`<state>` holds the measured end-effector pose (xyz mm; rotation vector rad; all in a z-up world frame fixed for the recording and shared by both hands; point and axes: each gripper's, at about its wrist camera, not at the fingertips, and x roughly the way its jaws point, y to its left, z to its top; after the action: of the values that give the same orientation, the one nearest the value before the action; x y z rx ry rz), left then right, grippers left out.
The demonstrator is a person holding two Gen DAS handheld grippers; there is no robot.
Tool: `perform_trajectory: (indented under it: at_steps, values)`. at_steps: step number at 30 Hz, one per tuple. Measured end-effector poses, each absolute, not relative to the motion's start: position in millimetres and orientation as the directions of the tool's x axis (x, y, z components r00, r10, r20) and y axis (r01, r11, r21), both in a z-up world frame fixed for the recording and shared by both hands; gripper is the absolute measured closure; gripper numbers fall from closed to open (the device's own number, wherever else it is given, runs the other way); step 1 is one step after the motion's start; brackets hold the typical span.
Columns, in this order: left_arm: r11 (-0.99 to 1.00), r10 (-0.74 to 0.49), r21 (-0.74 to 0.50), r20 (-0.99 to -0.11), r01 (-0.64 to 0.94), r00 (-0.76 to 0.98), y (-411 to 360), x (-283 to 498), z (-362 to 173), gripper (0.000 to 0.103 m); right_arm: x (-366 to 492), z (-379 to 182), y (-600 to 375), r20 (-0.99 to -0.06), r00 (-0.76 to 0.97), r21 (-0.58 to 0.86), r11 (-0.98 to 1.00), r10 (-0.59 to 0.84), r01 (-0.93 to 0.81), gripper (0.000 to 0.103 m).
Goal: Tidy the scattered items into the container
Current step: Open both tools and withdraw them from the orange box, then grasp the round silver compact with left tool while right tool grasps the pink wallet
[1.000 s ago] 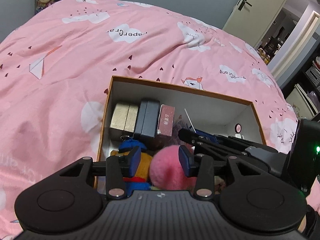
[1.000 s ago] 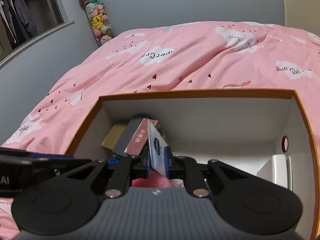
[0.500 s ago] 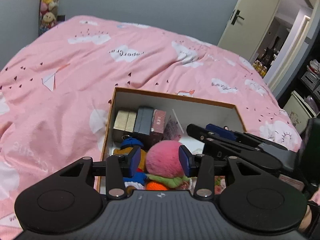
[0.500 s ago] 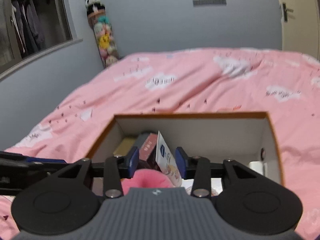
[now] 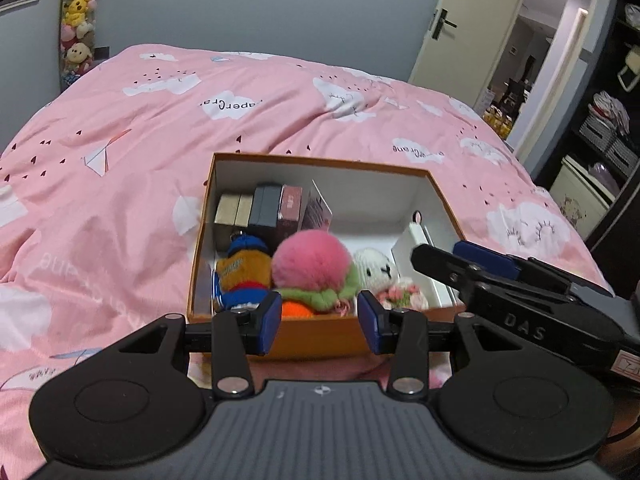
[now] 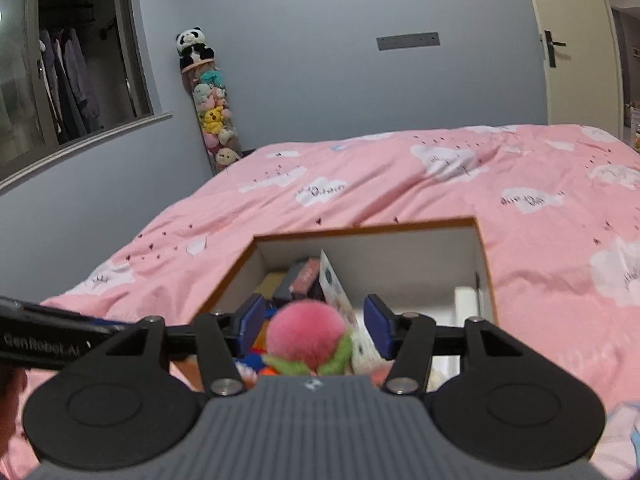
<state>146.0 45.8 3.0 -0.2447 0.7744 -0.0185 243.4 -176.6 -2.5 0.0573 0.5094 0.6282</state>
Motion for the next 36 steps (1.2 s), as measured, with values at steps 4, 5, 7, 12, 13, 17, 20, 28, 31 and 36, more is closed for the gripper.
perform_trajectory:
  at_steps: [4, 5, 7, 12, 13, 17, 20, 28, 31, 36]
  values:
    - [0.971, -0.137, -0.235, -0.701, -0.045, 0.700, 44, 133, -3, 0.052, 225, -16, -194, -0.448, 0.647, 0.238, 0.781, 0.616, -0.578, 0.022]
    - [0.970, -0.143, -0.239, -0.705, -0.043, 0.694, 44, 130, -6, 0.052, 220, -20, -196, -0.461, 0.645, 0.235, 0.785, 0.609, -0.574, 0.021]
    - [0.970, -0.151, -0.240, -0.717, -0.037, 0.681, 45, 125, -12, 0.051, 211, -28, -199, -0.487, 0.644, 0.214, 0.795, 0.590, -0.567, 0.021]
    - [0.967, -0.175, -0.253, -0.766, -0.041, 0.618, 49, 115, -41, 0.051, 197, -46, -204, -0.549, 0.656, 0.134, 0.829, 0.518, -0.542, 0.031]
    - [0.964, -0.182, -0.261, -0.777, -0.046, 0.603, 50, 114, -48, 0.051, 196, -50, -205, -0.562, 0.657, 0.126, 0.837, 0.502, -0.532, 0.034]
    - [0.962, -0.197, -0.268, -0.813, -0.051, 0.547, 50, 111, -68, 0.051, 200, -63, -210, -0.619, 0.643, 0.111, 0.861, 0.451, -0.497, 0.048]
    - [0.948, -0.242, -0.313, -0.823, -0.055, 0.515, 51, 115, -79, 0.051, 207, -76, -212, -0.668, 0.605, 0.138, 0.871, 0.434, -0.473, 0.048]
    - [0.915, -0.295, -0.387, -0.833, -0.112, 0.467, 54, 132, -103, 0.050, 222, -97, -221, -0.731, 0.535, 0.218, 0.888, 0.424, -0.406, 0.044]
    - [0.914, -0.293, -0.387, -0.840, -0.124, 0.456, 52, 140, -109, 0.049, 227, -103, -223, -0.746, 0.519, 0.235, 0.894, 0.418, -0.382, 0.040]
    - [0.911, -0.295, -0.387, -0.853, -0.143, 0.430, 51, 147, -120, 0.048, 236, -112, -225, -0.771, 0.482, 0.269, 0.899, 0.417, -0.346, 0.039]
